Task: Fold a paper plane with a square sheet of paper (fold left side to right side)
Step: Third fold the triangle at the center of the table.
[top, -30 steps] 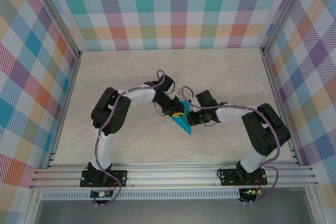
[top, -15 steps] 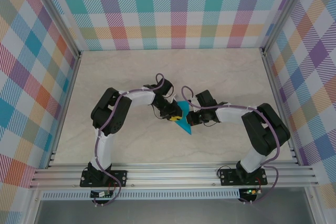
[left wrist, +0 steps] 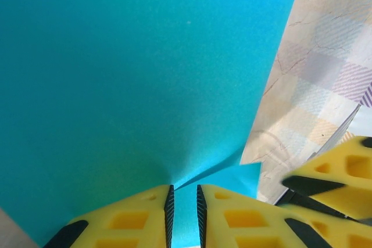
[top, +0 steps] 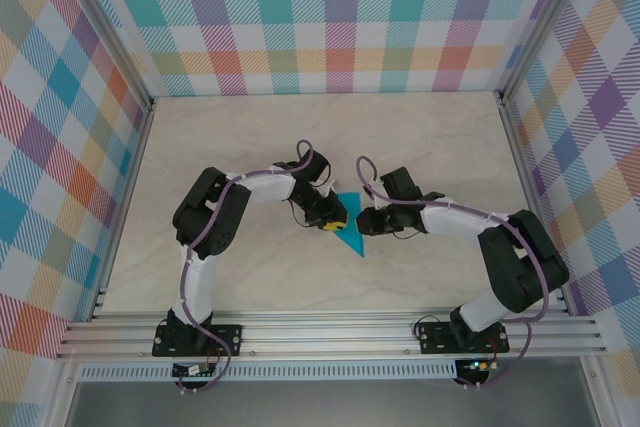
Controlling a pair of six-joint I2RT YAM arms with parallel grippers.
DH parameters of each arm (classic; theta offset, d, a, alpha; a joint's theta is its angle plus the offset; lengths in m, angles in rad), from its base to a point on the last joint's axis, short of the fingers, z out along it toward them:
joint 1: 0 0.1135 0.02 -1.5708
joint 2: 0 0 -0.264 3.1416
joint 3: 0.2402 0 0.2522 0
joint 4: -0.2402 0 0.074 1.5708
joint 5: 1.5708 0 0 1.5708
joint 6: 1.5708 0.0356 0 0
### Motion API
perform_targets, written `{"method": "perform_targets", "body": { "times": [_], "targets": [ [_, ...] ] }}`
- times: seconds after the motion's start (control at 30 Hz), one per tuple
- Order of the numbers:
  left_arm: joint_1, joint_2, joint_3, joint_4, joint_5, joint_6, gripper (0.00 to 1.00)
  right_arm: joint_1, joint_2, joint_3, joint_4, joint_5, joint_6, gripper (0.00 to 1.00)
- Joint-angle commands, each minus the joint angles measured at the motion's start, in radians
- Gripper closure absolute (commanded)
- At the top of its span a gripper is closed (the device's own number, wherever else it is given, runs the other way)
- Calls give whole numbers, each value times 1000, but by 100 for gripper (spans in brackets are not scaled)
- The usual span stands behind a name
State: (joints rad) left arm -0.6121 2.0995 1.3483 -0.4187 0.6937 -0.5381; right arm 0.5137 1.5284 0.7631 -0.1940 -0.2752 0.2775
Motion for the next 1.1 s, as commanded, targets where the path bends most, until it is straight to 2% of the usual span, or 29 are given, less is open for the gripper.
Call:
{"method": "perform_targets", "body": {
  "times": [0.0,0.3,0.53,0.8,1.07],
  "targets": [
    [-7,59,-24,-19,-87,6,79,-6,-56,18,-74,-43,12,75],
    [-8,57,2,-36,-89,9,79,13,-104,-58,-11,-361,111,75],
    [-7,62,23,-48,-92,13,79,88,-16,-36,-8,-316,126,75],
    [-8,66,36,-63,-91,21,79,96,60,28,-67,-183,114,75],
    [-8,68,37,-63,-88,22,79,96,76,49,-106,-131,99,75]
  ]
}}
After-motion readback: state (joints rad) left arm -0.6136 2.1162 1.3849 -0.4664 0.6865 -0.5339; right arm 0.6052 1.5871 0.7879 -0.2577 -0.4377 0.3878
